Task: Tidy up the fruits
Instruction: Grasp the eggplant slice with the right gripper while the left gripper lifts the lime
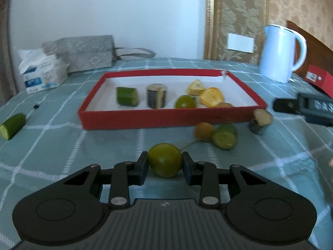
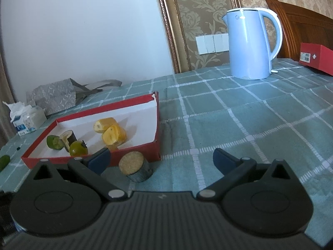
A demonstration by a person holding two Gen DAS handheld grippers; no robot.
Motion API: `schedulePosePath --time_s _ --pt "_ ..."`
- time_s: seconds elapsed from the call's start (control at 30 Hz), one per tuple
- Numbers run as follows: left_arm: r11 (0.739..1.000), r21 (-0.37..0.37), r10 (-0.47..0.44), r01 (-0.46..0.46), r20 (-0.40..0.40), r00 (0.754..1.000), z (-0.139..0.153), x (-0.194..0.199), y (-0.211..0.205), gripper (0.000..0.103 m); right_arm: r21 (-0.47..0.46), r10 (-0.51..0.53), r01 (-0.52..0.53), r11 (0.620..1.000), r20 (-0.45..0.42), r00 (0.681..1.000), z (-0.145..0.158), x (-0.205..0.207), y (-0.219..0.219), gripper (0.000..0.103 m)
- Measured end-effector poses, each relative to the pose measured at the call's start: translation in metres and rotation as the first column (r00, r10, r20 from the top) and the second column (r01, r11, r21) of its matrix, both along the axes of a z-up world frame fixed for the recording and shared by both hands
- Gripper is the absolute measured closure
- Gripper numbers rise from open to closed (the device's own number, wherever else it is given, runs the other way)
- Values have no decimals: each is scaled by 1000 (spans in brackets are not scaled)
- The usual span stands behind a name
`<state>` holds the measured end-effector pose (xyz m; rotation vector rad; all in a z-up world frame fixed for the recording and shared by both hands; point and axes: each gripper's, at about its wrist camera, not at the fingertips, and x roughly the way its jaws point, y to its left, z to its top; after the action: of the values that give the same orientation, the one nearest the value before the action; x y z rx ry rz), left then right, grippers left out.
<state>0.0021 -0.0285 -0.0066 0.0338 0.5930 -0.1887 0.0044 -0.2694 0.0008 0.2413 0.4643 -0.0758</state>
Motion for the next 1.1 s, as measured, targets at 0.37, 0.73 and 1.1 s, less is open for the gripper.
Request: schedulePosePath --time_s 0.37,0.73,1.1 --pt "992 -99 78 -79 -12 997 6 18 44 70 -167 45 -50 985 -34 998 -5 4 25 0" --pt "978 -130 158 -163 -43 986 5 32 71 70 -193 71 -92 977 -110 991 -12 20 32 9" --pt "980 -137 136 -143 -59 989 2 32 70 70 -209 107 -145 967 -182 977 -16 39 43 50"
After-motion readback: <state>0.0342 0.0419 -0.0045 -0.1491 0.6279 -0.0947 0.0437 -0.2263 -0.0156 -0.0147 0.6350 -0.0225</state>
